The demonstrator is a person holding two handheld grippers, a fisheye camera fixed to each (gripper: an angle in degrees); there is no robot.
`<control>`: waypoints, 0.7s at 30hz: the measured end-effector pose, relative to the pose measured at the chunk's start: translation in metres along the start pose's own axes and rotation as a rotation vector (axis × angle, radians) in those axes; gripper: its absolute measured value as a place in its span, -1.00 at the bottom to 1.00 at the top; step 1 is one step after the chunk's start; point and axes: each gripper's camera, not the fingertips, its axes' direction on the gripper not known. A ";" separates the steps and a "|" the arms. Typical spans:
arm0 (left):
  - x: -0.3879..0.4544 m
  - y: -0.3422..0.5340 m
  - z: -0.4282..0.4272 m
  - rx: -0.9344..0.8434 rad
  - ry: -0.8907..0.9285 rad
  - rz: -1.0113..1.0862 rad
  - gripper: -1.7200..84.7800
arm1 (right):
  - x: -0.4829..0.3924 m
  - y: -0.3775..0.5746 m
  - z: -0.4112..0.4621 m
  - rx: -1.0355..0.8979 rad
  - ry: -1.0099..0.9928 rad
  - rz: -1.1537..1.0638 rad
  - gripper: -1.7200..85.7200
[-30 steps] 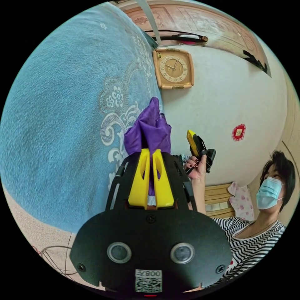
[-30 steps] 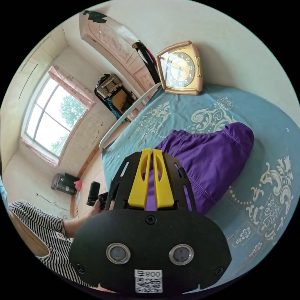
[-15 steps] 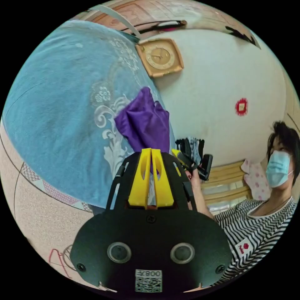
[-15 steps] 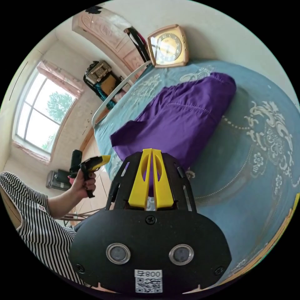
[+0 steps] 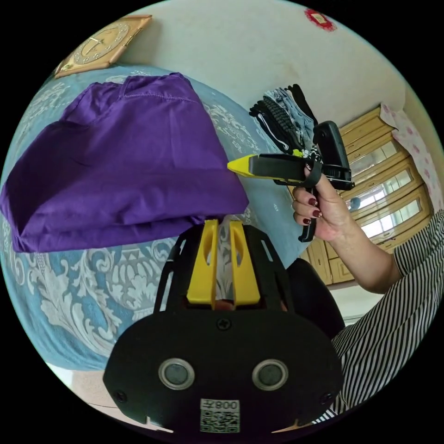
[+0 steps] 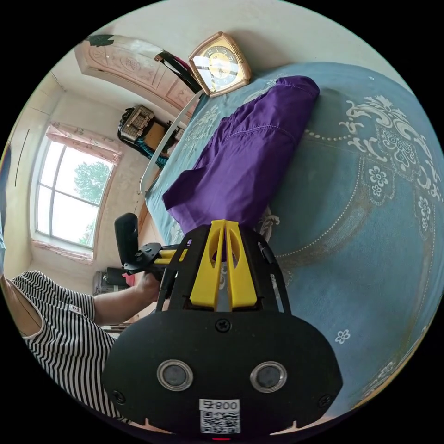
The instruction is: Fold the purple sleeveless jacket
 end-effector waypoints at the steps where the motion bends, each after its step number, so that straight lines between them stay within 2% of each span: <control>1: 0.007 -0.003 0.004 -0.004 -0.013 0.010 -0.88 | -0.001 0.002 -0.003 -0.004 -0.005 -0.010 -0.96; 10: 0.064 -0.015 0.034 -0.117 -0.010 0.201 -0.94 | 0.006 0.014 -0.010 -0.058 -0.033 -0.027 -0.96; 13: 0.070 -0.010 0.022 -0.048 -0.162 0.147 -0.93 | 0.012 0.019 -0.020 -0.052 -0.065 -0.015 -0.96; 16: 0.067 -0.010 0.015 0.025 -0.163 0.096 -0.90 | 0.013 0.025 -0.032 -0.037 -0.072 -0.016 -0.96; 21: 0.068 -0.023 0.034 -0.031 -0.106 0.137 -0.88 | 0.015 0.033 -0.041 -0.044 -0.100 -0.009 -0.96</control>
